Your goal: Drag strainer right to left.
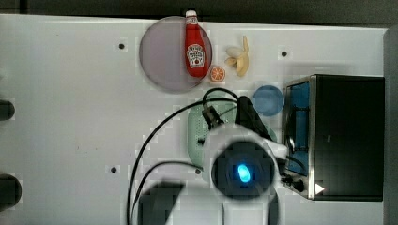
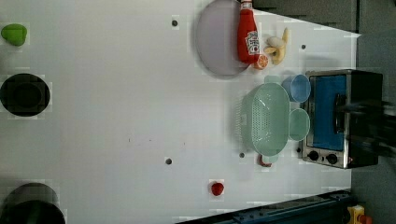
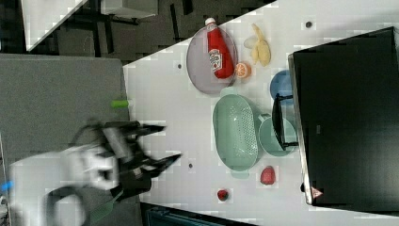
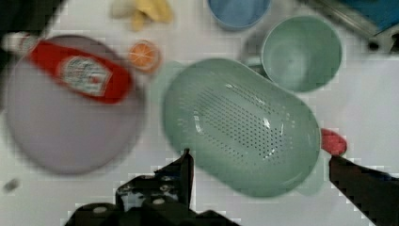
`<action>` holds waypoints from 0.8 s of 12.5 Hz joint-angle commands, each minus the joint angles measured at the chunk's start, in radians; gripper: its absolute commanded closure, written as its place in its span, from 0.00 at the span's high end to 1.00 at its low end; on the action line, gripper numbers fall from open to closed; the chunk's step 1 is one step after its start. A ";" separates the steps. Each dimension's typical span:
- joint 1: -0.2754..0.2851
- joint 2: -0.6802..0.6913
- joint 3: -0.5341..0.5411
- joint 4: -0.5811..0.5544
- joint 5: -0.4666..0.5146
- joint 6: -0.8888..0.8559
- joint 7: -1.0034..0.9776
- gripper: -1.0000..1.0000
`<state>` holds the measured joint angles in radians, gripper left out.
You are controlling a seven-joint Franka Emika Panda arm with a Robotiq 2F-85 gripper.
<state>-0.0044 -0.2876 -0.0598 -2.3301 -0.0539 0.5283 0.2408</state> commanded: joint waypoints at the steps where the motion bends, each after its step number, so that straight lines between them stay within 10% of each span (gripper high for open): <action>1: 0.012 0.183 0.015 -0.094 0.005 0.150 0.242 1.00; 10: 0.031 0.599 0.041 -0.126 0.006 0.678 0.514 1.00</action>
<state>0.0244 0.3259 -0.0294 -2.4355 -0.0544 1.1748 0.6543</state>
